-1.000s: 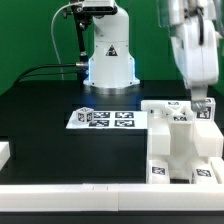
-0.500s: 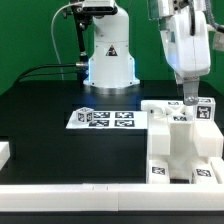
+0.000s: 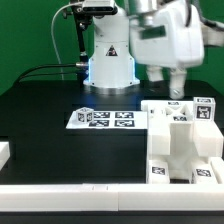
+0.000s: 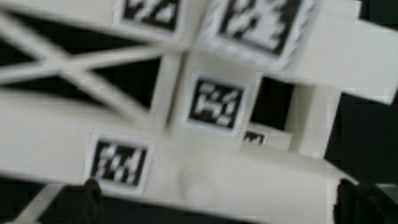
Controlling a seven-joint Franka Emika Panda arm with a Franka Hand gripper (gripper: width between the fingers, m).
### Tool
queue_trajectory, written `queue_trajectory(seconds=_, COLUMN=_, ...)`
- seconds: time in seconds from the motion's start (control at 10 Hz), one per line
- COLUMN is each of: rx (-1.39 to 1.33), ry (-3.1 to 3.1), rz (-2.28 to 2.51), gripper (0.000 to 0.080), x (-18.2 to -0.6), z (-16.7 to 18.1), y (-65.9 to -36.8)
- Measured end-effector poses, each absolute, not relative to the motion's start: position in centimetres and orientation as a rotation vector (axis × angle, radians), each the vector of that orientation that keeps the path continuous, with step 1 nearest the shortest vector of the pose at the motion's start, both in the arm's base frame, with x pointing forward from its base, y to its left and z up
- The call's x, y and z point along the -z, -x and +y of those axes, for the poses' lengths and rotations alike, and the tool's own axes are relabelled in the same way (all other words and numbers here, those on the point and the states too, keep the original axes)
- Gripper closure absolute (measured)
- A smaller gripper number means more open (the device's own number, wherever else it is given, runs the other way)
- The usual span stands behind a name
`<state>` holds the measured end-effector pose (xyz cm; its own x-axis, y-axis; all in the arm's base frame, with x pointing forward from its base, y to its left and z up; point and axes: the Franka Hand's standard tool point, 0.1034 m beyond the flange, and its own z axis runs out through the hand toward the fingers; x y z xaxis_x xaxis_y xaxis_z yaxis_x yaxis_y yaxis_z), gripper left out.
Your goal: Assemble chair
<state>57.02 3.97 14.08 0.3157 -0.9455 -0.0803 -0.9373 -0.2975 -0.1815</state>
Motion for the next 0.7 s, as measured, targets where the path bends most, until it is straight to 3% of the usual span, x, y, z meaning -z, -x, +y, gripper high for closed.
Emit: queue_trajectory(seconds=0.7, rx=0.101, ry=2.793, rz=1.008, gripper=0.0151, x=-13.41, z=3.60, y=-56.46)
